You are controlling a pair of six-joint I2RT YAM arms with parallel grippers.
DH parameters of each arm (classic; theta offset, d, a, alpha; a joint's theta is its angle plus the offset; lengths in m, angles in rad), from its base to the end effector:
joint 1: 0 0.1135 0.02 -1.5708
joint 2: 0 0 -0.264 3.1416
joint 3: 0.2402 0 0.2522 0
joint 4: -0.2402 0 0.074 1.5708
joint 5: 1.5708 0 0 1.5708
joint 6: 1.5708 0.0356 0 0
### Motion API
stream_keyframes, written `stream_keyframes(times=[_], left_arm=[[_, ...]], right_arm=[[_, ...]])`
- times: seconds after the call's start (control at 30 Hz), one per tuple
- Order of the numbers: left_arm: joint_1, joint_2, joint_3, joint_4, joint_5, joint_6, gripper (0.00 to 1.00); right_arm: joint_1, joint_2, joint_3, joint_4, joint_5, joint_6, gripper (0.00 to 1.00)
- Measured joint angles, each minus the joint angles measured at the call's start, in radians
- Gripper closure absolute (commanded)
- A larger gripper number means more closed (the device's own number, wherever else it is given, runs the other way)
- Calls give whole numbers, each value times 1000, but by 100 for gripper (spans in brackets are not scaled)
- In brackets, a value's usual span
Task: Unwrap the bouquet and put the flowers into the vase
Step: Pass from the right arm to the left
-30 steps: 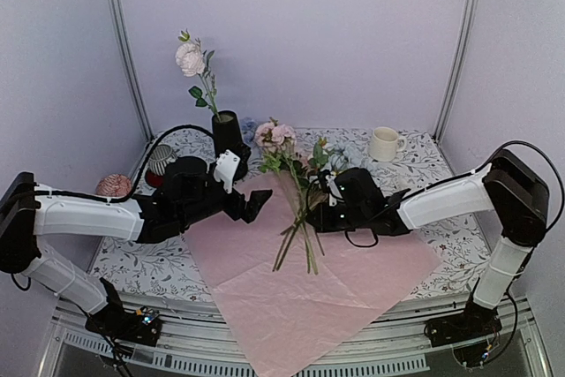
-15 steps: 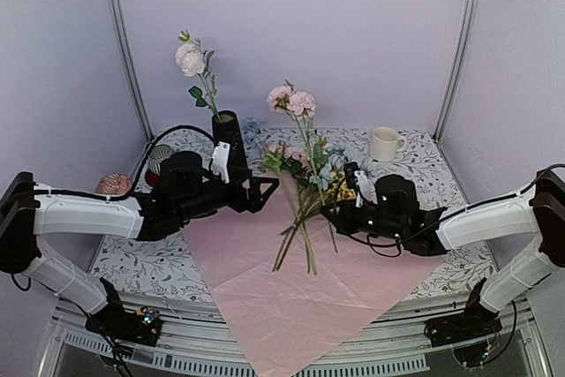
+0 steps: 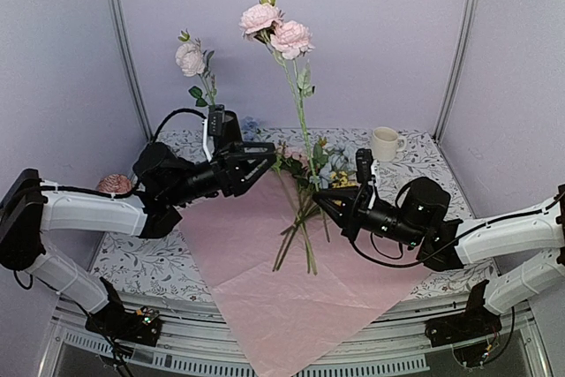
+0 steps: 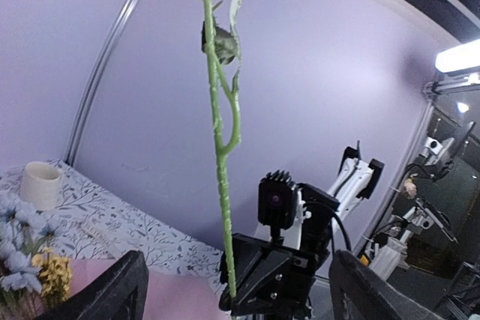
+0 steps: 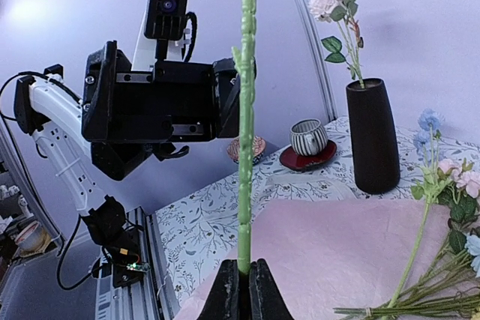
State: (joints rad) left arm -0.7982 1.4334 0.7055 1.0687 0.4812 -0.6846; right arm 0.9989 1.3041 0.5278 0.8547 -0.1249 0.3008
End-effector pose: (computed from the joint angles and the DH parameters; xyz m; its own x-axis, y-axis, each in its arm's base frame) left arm 0.2019 -0.2307 0.2921 -0.4132 -0.3791 -0.8279 0.8752 0.0860 -0.4761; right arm 0.1458 0.2347 0.2479 -0.2266 0.1911 -0.9551 -0.8736 0.3937 0.2861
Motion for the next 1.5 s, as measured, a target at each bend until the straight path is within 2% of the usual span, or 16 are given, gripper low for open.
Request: stream_keyframes(times=[0.2,0.37,0.67,0.8,0.93,1.0,1.03,1.07,1.1,1.17,1.33,1.5], left_arm=[[0,34,-3,172,74,-54,21],[0,58,-1,207,99,-76,23],[0,60,0,225,105,-83,35],[0,60,0,228,105,-84,47],[0,60,0,229,101,-79,68],[0,60,0,227,96,-73,84],[0,60,0,225,93,-70,91],[1,60,0,223,91,-67,97],[2,59,0,218,89,-61,100],[4,59,0,208,89,-57,100],[38,52,-11,193,103,-64,100],[149,2,-72,157,131,-70,100]], right_arm=[[23,19,6,40,-41,-39,96],[40,54,23,42,-62,-60,96],[54,104,48,36,-87,-71,96],[59,122,50,34,-94,-70,96],[64,126,50,30,-95,-70,95],[65,126,50,29,-95,-71,89],[66,126,50,29,-95,-70,81],[67,126,50,29,-96,-71,68],[68,126,50,29,-95,-70,61],[68,126,50,27,-90,-72,53],[68,96,26,25,-9,-74,47],[68,5,-15,-6,98,-95,39]])
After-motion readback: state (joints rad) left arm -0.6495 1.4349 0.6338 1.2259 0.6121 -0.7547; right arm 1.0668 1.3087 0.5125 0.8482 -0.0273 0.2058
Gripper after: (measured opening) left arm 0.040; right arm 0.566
